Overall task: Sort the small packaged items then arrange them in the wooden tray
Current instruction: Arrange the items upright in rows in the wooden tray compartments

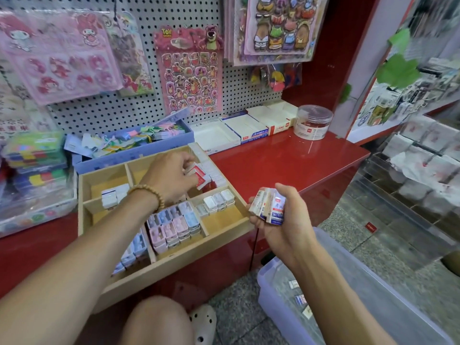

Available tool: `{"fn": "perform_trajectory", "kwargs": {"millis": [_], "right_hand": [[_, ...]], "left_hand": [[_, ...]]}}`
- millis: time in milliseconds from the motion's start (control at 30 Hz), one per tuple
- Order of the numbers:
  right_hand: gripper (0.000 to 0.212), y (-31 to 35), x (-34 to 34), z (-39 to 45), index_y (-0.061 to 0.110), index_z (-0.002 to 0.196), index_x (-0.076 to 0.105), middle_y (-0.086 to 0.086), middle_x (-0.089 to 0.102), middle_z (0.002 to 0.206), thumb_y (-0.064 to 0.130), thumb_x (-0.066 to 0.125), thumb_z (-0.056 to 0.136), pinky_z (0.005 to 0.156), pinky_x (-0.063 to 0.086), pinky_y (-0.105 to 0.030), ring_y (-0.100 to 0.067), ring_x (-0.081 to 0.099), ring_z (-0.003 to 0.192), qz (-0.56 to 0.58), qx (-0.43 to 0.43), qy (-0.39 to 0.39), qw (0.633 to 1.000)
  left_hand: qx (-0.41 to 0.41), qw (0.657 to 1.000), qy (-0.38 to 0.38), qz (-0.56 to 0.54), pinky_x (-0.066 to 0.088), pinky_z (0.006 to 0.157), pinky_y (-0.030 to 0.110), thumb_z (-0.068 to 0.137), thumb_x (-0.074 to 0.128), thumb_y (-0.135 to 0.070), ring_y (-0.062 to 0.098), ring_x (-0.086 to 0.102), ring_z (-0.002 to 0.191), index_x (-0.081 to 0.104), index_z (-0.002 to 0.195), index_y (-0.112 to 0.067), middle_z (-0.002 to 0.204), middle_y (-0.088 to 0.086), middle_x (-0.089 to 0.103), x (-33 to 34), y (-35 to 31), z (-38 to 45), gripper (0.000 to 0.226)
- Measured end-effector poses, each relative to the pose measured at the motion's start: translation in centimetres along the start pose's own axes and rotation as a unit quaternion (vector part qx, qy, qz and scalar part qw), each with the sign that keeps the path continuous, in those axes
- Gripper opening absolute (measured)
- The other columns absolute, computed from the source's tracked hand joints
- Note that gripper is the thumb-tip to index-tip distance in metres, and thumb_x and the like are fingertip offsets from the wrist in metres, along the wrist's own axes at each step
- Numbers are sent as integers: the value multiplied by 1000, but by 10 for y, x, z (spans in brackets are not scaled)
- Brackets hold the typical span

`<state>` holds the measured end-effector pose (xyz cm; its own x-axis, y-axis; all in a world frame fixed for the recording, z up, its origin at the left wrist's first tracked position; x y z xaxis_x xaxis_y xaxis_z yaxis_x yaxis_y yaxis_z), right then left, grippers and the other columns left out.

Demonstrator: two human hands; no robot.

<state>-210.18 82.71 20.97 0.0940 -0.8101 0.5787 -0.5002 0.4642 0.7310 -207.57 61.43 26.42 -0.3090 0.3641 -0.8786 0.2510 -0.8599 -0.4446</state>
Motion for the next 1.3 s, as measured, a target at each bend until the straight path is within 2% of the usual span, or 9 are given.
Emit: {"fn": "perform_trajectory", "kwargs": {"millis": [67,200,400,567,800,933,1000,1167,1300], "right_hand": [[32,1,-2,2,-1,107,57,-21,59,94,24,41,96,55,51,-32,-27,63,68,19,0,15,1000],[34,0,-8,8,-4,106,59,-21,66,88,16,35,94,58,50,-34,-29,63,73,22,1,15,1000],[31,1,-15,14,-6,108,60,-22,66,91,15,40,99,57,52,-33,-30,64,77,0,6,-16,1000],[33,-1,-20,13,-6,115,61,-22,67,97,16,42,100,53,54,-31,-30,66,80,-2,5,-36,999],[28,0,-22,11,-4,107,64,-23,68,101,14,43,100,62,56,-33,-32,66,90,-9,-6,-39,999],[26,1,-21,10,-5,108,64,-27,69,110,12,46,99,73,57,-36,-34,67,97,-9,-9,-34,999],[27,0,-21,10,-6,111,64,-26,69,115,12,47,99,74,57,-36,-32,68,97,-14,-5,-30,999],[28,-1,-20,10,-7,113,63,-27,68,116,12,47,99,72,57,-35,-30,68,93,-14,1,-21,1000],[26,1,-22,10,-6,111,64,-29,67,118,12,48,99,72,58,-36,-33,69,99,-8,-5,-24,1000]], "left_hand": [[13,999,13,33,51,76,29,82,68,-17,17,62,87,61,125,-13,105,3,68,7,1,9,43],[44,996,31,67,53,79,39,76,66,-17,21,57,78,55,78,-18,83,7,64,17,-4,22,11],[73,991,92,66,42,71,30,79,66,-16,14,40,73,41,82,-22,85,-3,38,18,-5,36,26],[58,995,73,20,52,75,33,81,65,-16,21,53,69,55,83,-26,77,0,49,12,1,41,14],[64,994,81,39,42,65,29,80,64,-15,13,42,69,43,81,-21,80,0,42,29,3,37,22],[114,986,44,113,44,72,34,85,61,-22,22,54,84,54,78,-16,86,13,64,35,-1,25,12],[112,985,61,113,45,81,35,90,60,-26,21,53,93,69,95,-12,91,8,64,40,3,20,16],[71,994,57,53,47,94,30,83,73,-24,18,60,104,67,121,-12,115,2,65,38,4,19,40],[59,998,26,10,51,85,25,81,75,-14,10,61,85,74,106,-12,107,1,66,35,6,22,25]]}}
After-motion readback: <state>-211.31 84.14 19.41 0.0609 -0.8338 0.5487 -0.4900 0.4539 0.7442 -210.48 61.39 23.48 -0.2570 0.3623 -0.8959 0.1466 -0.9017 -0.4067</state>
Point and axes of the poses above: each hand's wrist, its own z-axis towards the middle knuckle, its own x-axis out of the palm, y = z × x, the point moved 2 cm from there along z, towards the middle knuckle
